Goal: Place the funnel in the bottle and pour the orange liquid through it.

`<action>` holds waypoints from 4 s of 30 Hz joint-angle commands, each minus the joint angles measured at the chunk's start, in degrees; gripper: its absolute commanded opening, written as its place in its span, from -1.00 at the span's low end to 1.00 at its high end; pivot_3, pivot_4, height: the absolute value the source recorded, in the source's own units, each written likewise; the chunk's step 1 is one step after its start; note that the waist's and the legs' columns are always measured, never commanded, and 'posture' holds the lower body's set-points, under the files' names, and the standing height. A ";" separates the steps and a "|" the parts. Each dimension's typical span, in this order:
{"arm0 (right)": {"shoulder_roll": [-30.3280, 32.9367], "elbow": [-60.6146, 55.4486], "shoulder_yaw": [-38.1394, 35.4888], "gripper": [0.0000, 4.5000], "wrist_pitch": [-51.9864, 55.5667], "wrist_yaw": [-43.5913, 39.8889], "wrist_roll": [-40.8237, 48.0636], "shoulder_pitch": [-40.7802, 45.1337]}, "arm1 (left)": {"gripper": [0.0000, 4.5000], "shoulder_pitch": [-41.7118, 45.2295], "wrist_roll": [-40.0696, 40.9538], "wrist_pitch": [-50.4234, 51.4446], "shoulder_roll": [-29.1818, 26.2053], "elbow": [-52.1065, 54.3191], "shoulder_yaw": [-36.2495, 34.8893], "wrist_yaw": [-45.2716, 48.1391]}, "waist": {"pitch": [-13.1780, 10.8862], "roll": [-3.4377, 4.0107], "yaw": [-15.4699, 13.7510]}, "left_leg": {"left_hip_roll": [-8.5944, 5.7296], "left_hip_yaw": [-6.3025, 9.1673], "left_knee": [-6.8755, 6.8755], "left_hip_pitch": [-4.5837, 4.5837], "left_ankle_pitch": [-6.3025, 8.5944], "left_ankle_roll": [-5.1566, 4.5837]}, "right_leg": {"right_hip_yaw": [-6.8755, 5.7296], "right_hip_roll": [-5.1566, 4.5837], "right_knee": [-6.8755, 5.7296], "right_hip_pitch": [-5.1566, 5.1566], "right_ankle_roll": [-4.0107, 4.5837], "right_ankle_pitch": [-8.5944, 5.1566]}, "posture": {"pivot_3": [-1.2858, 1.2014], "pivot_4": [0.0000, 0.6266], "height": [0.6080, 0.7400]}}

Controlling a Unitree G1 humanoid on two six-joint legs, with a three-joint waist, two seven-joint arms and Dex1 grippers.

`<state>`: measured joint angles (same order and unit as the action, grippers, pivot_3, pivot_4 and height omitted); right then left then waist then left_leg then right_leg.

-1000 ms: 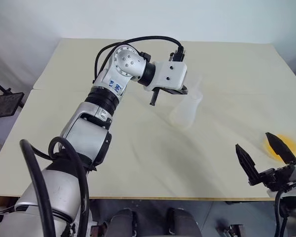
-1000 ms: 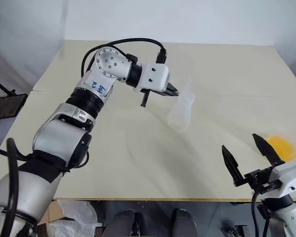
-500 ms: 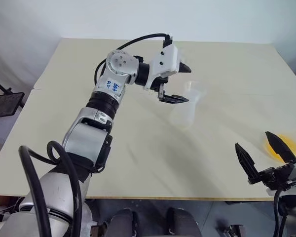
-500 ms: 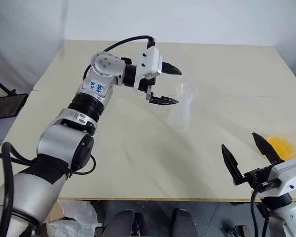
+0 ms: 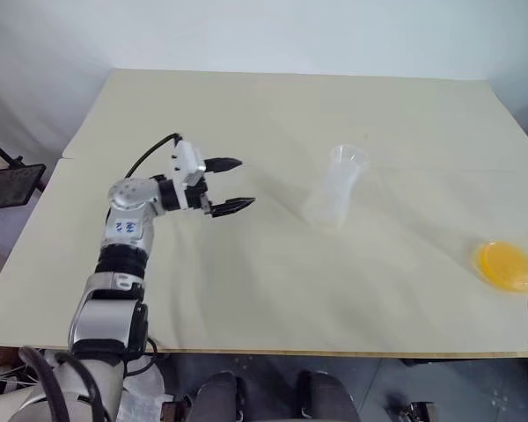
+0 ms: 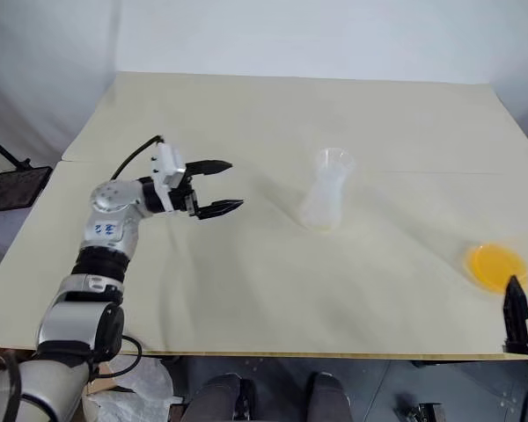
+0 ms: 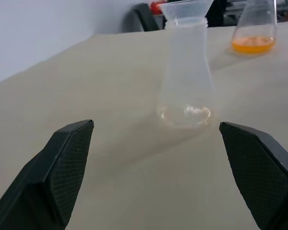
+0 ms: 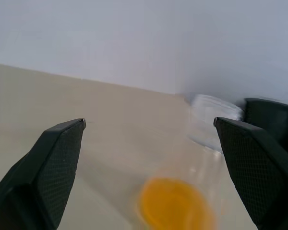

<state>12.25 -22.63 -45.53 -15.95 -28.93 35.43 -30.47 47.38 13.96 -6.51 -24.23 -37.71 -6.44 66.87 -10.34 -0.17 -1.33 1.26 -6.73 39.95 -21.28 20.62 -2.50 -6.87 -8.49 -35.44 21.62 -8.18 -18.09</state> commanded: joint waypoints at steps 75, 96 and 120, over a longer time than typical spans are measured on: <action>32.96 7.55 35.86 0.08 19.27 8.85 -36.07 53.45 | 1.00 -12.15 12.59 10.31 8.72 25.40 4.63 -5.36 | 0.04 0.43 1.20 | -0.03 0.03 0.00 -0.14 -0.02 -0.01 | -0.08 -0.04 0.02 0.08 -0.02 0.01 | 0.03 -0.52 1.00; 30.02 14.07 45.69 0.08 9.29 17.26 -62.84 59.27 | 1.00 -12.37 10.62 9.23 13.09 25.74 7.23 -10.31 | 0.03 0.41 1.38 | 0.01 0.09 0.00 -0.21 -0.03 -0.01 | -0.18 -0.02 0.12 0.08 -0.02 0.01 | 0.03 -0.52 1.00; 32.23 20.07 49.46 0.08 2.56 22.15 -78.79 64.20 | 1.00 -15.50 6.07 5.37 15.90 28.19 8.67 -19.40 | 0.03 0.41 1.49 | 0.06 0.08 -0.02 -0.27 -0.03 0.00 | -0.23 0.01 0.28 0.07 -0.03 0.01 | 0.03 -0.52 1.00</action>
<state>43.51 -1.51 4.63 -12.63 -8.23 -42.98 32.04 32.31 19.87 -0.60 -8.65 -11.81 1.83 47.73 -10.31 0.25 0.15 1.34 -6.65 39.94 -21.55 20.58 -2.49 -7.10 -8.46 -35.15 21.69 -8.21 -18.08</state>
